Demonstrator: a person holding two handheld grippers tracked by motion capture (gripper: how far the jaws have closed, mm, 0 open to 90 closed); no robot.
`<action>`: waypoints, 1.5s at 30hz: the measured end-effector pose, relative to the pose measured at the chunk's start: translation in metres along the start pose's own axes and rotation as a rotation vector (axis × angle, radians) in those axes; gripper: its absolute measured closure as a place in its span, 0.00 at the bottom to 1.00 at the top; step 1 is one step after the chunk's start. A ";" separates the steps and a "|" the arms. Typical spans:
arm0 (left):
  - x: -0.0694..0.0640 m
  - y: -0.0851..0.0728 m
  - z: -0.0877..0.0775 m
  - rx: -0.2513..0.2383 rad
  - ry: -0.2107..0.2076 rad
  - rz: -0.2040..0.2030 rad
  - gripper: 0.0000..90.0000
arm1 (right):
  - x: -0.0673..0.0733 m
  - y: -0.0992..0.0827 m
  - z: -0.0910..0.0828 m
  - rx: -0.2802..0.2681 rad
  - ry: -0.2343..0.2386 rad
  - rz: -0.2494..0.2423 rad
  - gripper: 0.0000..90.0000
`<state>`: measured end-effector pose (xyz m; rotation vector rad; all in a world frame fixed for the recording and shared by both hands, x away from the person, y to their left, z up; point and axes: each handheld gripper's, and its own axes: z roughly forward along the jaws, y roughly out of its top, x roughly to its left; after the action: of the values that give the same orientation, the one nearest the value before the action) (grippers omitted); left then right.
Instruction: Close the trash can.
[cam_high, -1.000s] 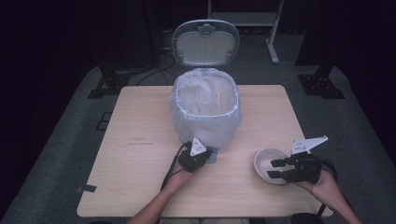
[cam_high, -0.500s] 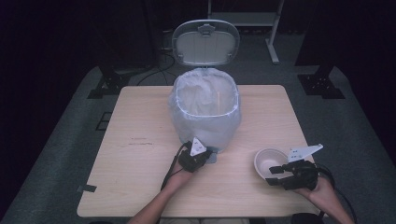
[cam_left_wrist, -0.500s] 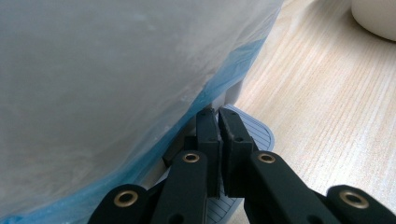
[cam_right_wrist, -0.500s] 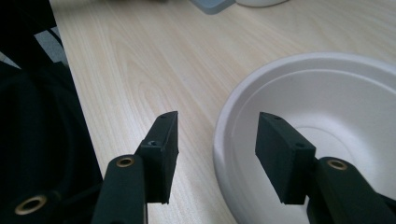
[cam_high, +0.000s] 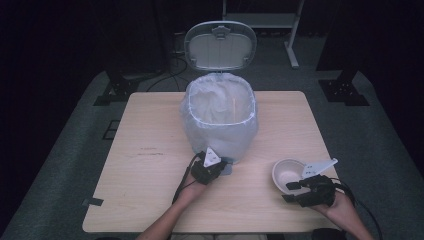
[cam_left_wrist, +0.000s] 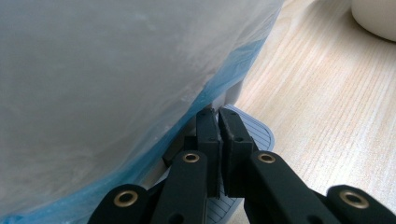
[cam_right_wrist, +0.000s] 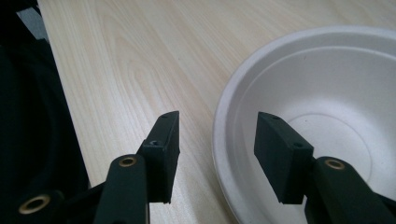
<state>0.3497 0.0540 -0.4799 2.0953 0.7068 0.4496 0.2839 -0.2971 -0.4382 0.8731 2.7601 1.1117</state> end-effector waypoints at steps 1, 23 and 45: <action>0.000 0.000 0.000 0.000 0.000 0.000 0.98 | 0.000 0.000 0.001 0.006 -0.003 -0.002 0.55; 0.000 0.000 0.000 -0.002 0.001 -0.002 0.97 | 0.002 0.004 0.006 0.030 -0.063 -0.060 0.80; 0.001 0.000 0.000 -0.002 0.004 0.006 0.97 | -0.004 0.028 -0.023 -0.056 -0.091 0.000 0.91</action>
<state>0.3503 0.0548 -0.4796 2.0956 0.7020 0.4585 0.2953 -0.2972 -0.4038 0.8934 2.6424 1.1145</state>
